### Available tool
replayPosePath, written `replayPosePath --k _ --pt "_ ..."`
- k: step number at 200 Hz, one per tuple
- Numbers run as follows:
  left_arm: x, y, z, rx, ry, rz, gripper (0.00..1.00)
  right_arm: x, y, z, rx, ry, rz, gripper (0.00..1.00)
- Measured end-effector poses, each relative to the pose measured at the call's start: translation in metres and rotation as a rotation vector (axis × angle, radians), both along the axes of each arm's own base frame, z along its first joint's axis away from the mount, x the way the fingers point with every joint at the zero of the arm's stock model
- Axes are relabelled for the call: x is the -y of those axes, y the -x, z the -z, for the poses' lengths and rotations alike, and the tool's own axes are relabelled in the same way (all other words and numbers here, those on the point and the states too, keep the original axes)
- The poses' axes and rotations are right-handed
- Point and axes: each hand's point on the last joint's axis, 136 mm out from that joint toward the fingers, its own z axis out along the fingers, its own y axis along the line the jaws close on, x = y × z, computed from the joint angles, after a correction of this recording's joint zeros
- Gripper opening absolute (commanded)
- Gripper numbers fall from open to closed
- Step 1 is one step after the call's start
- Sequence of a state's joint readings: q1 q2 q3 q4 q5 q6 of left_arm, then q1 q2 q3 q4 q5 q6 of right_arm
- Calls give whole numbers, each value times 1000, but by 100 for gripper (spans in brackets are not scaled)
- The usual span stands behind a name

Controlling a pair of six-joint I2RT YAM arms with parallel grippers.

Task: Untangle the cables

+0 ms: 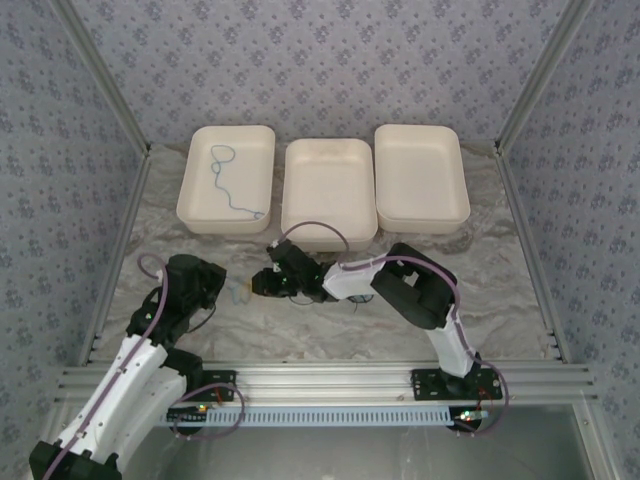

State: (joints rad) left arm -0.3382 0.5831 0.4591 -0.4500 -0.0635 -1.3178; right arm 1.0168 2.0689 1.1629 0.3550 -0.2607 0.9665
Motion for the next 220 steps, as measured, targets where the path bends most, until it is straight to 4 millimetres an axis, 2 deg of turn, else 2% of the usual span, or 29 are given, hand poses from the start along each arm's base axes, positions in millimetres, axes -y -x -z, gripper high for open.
replayPosePath --k 19,31,57,71,83,96,110,125,142,161,174,205,220 --pt "0 0 0 1 1 0 0 -3 -4 -4 -5 -27 13 13" --pt "0 1 1 0 1 -1 0 -4 -5 -5 -12 -43 19 0" --pt "4 0 2 12 21 15 0 -7 -6 -11 -14 -87 31 0" --pt "13 -6 -6 53 57 46 0 1 -4 -13 -9 -85 39 0" --pt "24 -15 -21 102 92 88 0 11 -3 -20 0 -76 52 0" --pt "34 -23 -44 140 106 134 0 22 -4 -40 32 -80 66 0" --pt "44 -34 -77 187 113 178 0 33 -12 -73 85 -109 91 0" --pt "51 -43 -121 272 111 217 0 47 -22 -111 154 -148 127 0" --pt "51 -46 -158 347 79 241 0 71 -36 -146 231 -175 188 0" --pt "40 -43 -179 376 14 230 0 108 -48 -161 276 -161 266 0" --pt "30 -40 -187 377 -37 211 0 137 -54 -157 285 -132 319 0" --pt "7 -28 -212 388 -164 185 0 212 -66 -132 267 -29 454 0" --pt "1 -22 -223 396 -211 182 0 240 -67 -133 276 4 503 0"
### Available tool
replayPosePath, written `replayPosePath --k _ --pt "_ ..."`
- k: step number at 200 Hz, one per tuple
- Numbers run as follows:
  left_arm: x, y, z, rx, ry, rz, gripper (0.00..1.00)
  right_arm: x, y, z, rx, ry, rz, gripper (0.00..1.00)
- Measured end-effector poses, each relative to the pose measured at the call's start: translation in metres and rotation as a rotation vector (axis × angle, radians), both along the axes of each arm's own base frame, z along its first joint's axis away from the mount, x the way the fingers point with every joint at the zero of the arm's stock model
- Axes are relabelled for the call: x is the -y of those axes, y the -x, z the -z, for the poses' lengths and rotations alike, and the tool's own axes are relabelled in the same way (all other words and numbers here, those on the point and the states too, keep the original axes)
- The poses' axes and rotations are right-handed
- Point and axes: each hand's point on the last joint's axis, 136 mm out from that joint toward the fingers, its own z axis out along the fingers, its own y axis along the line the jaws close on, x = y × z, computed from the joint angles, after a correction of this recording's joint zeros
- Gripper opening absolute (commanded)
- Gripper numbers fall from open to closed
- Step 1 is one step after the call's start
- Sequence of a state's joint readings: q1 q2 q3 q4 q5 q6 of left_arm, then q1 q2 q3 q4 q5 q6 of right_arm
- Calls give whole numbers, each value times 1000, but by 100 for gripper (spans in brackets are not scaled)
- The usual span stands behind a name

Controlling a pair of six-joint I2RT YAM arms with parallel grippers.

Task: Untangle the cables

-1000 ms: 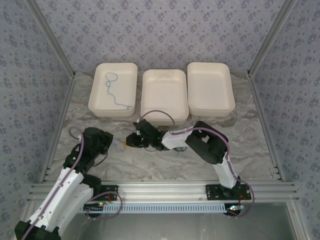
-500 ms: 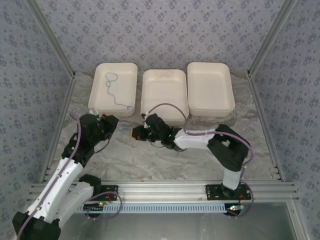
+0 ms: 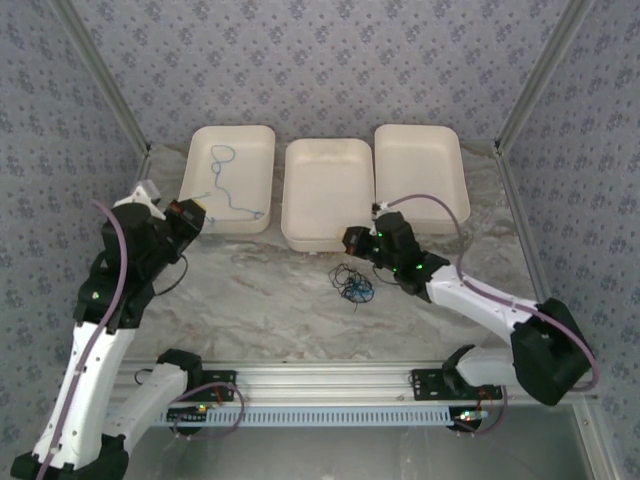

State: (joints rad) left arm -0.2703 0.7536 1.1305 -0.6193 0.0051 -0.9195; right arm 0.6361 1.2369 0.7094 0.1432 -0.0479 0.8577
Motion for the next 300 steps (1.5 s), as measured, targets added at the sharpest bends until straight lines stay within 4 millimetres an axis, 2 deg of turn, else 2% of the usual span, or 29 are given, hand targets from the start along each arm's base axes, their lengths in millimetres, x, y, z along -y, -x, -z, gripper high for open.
replayPosePath --k 16,31,46,73,86,103,141,144,160,175,191,206,225,247,267,285,300 --pt "-2 3 -3 3 -30 3 0 14 1 -14 33 16 20 0" --pt "0 4 -3 -1 -38 21 0 11 6 -26 65 37 -3 0" --pt "7 -2 -4 -13 -39 50 0 -7 15 -36 90 59 -62 0" --pt "18 -14 -5 -32 -49 97 0 -62 41 -38 108 86 -214 0" --pt "22 -19 -2 -44 -51 114 0 -86 51 -25 89 105 -272 0" --pt "28 -21 -3 -42 -38 144 0 -111 59 5 45 143 -329 0" --pt "43 -24 -15 1 0 214 0 -139 62 85 -98 222 -390 0" --pt "43 -25 -16 2 1 218 0 -141 62 90 -108 225 -394 3" --pt "46 -26 -15 0 10 230 0 -145 63 110 -150 236 -398 32" --pt "49 -28 -18 9 24 242 0 -146 65 113 -155 240 -398 46" --pt "52 -29 -18 16 41 252 0 -149 67 104 -115 249 -404 53" --pt "55 -30 -12 9 53 260 0 -153 75 86 -67 246 -413 56" --pt "56 -32 -1 -13 60 265 0 -155 83 46 25 203 -414 57" --pt "58 -33 6 -29 69 265 0 -147 93 -8 150 119 -409 56" --pt "59 -33 9 -35 78 271 0 -142 97 -45 246 42 -406 59" --pt "61 -33 14 -43 85 278 0 -142 92 -63 293 -8 -401 60" --pt "61 -33 18 -53 90 279 0 -142 83 -63 296 -16 -395 61"
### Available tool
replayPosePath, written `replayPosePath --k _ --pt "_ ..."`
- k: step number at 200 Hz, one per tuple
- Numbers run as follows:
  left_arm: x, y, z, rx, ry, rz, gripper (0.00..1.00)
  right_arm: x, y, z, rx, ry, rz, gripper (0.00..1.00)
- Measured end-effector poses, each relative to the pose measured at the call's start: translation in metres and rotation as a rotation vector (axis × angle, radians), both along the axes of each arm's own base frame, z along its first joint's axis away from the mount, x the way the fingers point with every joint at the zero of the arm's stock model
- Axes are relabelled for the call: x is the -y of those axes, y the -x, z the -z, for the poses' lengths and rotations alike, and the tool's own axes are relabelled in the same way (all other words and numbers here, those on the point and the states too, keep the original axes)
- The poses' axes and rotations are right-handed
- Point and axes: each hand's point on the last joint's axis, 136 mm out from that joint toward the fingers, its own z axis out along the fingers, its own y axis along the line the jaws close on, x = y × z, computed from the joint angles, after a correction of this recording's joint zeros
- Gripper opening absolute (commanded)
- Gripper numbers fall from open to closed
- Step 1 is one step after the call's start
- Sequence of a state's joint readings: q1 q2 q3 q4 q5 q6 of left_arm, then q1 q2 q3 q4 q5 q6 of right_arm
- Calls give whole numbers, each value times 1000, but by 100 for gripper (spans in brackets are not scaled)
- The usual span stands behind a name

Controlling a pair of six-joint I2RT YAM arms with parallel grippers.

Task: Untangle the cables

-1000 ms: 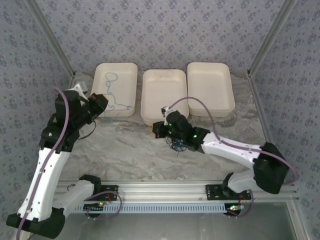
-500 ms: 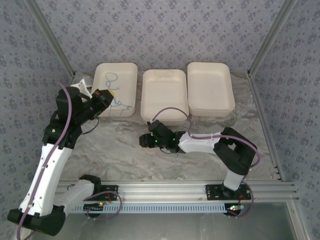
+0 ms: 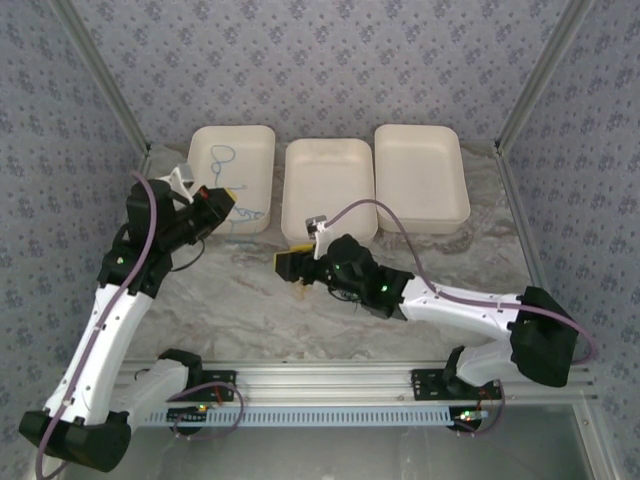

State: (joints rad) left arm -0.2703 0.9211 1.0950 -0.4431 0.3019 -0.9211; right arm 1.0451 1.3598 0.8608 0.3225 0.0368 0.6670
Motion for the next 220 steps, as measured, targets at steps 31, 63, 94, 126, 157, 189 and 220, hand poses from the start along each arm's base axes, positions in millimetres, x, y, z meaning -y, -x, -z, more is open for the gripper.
replayPosePath --k 31,63,94,126,157,189,220 --pt "0 1 2 -5 8 0 0 -12 -18 -1 -6 7 0 62" --pt "1 2 0 1 17 0 0 -28 -28 -6 -8 -4 -26 59" --pt "1 1 -1 6 18 0 0 -41 -34 -11 -9 -14 -48 54" --pt "1 1 -1 6 19 0 0 -49 -41 -12 -15 -17 -59 49" --pt "1 2 -1 8 19 0 0 -54 -55 -4 -30 -9 -55 36" --pt "-1 5 -5 22 23 0 0 -58 -60 1 -47 -3 -60 28" --pt "-1 7 -7 28 24 0 0 -63 -61 -9 -38 -25 -72 35"
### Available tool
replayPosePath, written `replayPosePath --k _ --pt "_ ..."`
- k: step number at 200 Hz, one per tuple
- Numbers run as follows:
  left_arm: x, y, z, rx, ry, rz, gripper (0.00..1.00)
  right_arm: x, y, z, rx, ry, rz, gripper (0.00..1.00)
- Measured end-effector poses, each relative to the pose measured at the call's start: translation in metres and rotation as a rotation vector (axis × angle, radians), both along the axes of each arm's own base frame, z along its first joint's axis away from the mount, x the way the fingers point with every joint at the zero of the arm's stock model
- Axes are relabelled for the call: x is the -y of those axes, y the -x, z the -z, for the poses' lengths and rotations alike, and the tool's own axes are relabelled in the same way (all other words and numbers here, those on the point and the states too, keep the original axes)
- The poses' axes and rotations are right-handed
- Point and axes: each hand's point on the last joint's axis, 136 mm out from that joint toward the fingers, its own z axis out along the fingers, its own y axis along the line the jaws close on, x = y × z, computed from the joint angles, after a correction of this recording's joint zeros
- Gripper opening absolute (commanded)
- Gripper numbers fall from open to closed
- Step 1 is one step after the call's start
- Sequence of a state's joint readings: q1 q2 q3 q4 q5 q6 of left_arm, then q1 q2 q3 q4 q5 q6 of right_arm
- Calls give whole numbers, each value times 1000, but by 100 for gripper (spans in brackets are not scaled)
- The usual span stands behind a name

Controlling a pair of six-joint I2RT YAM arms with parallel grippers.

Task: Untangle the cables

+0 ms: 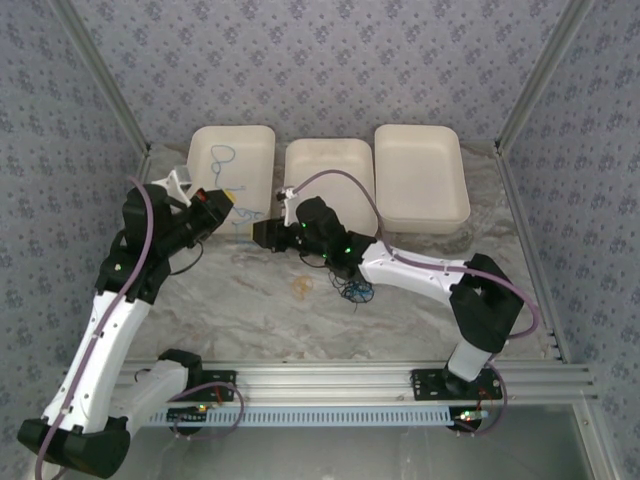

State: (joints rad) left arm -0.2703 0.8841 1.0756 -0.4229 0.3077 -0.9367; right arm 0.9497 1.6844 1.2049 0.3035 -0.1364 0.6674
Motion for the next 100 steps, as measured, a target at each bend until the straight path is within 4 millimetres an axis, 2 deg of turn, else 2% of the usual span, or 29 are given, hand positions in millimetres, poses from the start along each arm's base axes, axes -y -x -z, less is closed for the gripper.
replayPosePath --k 16,37,54,82,100 --pt "0 0 2 -4 -1 0 0 -1 1 0 -1 -2 -5 33" --pt "0 0 5 -11 -3 0 0 -1 1 0 -3 -3 -6 17" --pt "0 -1 8 -20 -2 -2 0 -2 2 0 -9 -5 -11 0" --pt "0 0 9 -21 -3 -4 0 0 1 0 -5 -1 2 0" --pt "-3 2 10 -24 -9 -17 2 11 1 0 -1 21 41 0"
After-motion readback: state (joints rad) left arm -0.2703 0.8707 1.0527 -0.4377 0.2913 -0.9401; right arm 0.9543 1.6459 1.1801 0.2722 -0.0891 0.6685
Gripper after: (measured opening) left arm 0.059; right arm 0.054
